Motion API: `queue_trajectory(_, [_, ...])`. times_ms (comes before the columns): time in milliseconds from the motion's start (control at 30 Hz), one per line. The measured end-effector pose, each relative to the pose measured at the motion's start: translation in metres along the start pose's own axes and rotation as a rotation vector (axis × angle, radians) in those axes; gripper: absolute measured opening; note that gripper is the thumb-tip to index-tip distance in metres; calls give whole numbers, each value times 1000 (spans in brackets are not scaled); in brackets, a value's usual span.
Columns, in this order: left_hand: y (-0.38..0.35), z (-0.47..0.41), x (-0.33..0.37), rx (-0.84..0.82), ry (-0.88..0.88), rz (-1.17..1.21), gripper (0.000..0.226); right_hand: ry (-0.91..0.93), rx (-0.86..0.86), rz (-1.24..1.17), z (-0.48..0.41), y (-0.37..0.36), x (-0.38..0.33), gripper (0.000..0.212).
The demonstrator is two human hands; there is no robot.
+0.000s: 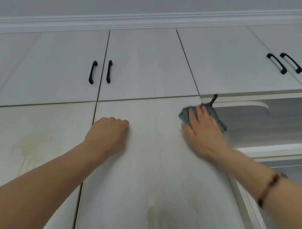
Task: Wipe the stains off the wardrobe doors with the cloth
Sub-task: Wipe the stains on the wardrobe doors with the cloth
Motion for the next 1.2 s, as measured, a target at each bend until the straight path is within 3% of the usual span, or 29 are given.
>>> queue_trajectory(133, [2,5,2,-23,-1,-1,35,-127,-9,12,-49,13,-14,83])
queue_trajectory(200, [-1,7,2,-39,-11,8,36,93,-44,52,-10,3,-48,91])
queue_trajectory(267, [-6,8,1,-51,-34,9,38,413,-157,70,49,-15,-71,84])
queue_trajectory(333, [-10,10,0,-72,-47,9,43,516,-166,81,59,-16,-61,76])
queue_trajectory(367, [-10,11,1,-88,-54,9,46,448,-102,108,44,-12,-51,74])
queue_trajectory(433, [-10,12,-1,-113,-61,25,52,125,13,80,-2,2,-31,78])
queue_trajectory(500, [-12,14,-3,-120,-66,46,63,-135,-22,-32,-33,12,-29,83])
queue_trajectory(533, [-13,14,-4,-120,-68,56,69,-158,-18,-51,-36,9,-42,86])
queue_trajectory(567, [-13,15,-6,-125,-68,72,74,-97,-5,-35,-29,1,-62,89])
queue_trajectory(667, [-12,22,-9,-136,-69,125,78,439,-108,35,40,-35,-117,83])
queue_trajectory(733, [-10,25,-11,-168,-86,159,83,644,-176,66,60,-34,-112,76])
queue_trajectory(800, [-10,28,-15,-221,-112,185,87,525,-61,75,32,-24,-83,74])
queue_trajectory(867, [-11,30,-22,-264,-140,213,90,163,79,84,-12,-8,-48,73])
queue_trajectory(933, [-13,32,-25,-281,-164,237,91,-127,69,13,-41,8,-30,69])
queue_trajectory(1000, [-15,33,-28,-270,-177,252,92,-236,54,-76,-52,11,-49,72])
queue_trajectory(1033, [-16,34,-28,-265,-171,260,92,-188,50,-80,-50,8,-65,77])
queue_trajectory(1100, [-16,33,-27,-248,-161,253,91,99,24,-34,-25,-4,-100,85])
queue_trajectory(1167, [-17,31,-27,-220,-157,246,91,466,-79,19,16,-20,-113,80])
queue_trajectory(1200, [-17,30,-27,-212,-155,244,91,564,-149,-5,31,-19,-107,73])
Point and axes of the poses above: each hand's wrist, its own z-axis away from the middle knuckle, its own y-axis out of the back of the hand, x = y × z, the point moved 1 cm from there along -z, towards the middle knuckle, and after that the axes turned 10 degrees about -x, right-handed, at the moved point
